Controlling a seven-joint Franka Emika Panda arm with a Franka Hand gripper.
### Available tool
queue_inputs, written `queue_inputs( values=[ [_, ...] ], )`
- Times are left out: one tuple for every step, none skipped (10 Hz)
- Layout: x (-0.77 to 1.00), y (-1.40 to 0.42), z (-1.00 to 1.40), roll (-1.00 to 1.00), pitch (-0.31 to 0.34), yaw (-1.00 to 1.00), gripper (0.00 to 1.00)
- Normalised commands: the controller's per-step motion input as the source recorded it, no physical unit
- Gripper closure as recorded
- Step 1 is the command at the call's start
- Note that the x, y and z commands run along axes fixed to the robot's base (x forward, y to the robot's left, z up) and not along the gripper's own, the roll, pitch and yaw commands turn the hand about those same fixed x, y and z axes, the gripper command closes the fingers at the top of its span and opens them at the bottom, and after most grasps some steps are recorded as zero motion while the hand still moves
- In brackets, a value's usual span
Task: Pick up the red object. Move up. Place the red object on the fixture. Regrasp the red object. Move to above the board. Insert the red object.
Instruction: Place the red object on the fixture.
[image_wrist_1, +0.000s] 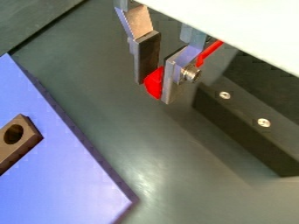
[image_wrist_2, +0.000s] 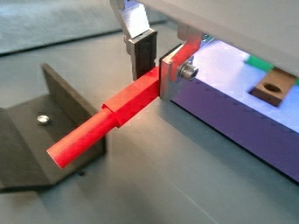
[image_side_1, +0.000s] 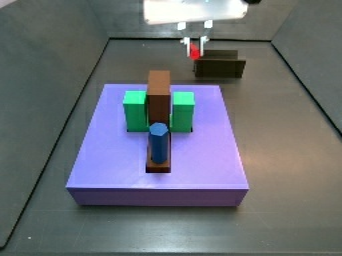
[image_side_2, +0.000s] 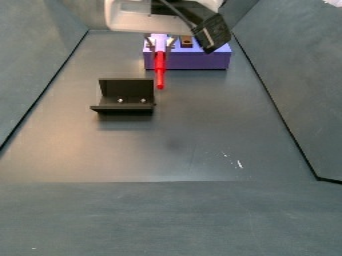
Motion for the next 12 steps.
queue_inputs(
  values=[
    [0.34, 0.32, 0.12, -1.0, -0.177, 0.0, 1.0],
    [0.27, 0.34, 0.13, -1.0, -0.246, 0.0, 1.0],
    [0.27, 0.35, 0.13, -1.0, -0.294, 0.0, 1.0],
    [0.12, 0.24, 0.16, -1.0, -0.42, -0.14, 1.0],
    [0.08, 0.17, 0.16, -1.0, -0.509, -0.22, 1.0],
    [0.12, 0.06, 0.14, -1.0, -0.537, -0.34, 1.0],
    [0.15, 0.03, 0.14, -1.0, -0.52, -0.37, 1.0],
    [0.21, 0.07, 0.0, -0.99, -0.257, -0.29, 1.0],
    [0.0, 0.0, 0.0, 0.0, 0.0, 0.01, 1.0],
    [0.64, 0.0, -0.17, 0.04, 0.309, 0.26, 1.0],
    [0.94, 0.04, -0.27, 0.07, 0.231, 0.29, 1.0],
    [0.87, 0.08, -0.25, 0.08, 0.014, 0.21, 1.0]
  ],
)
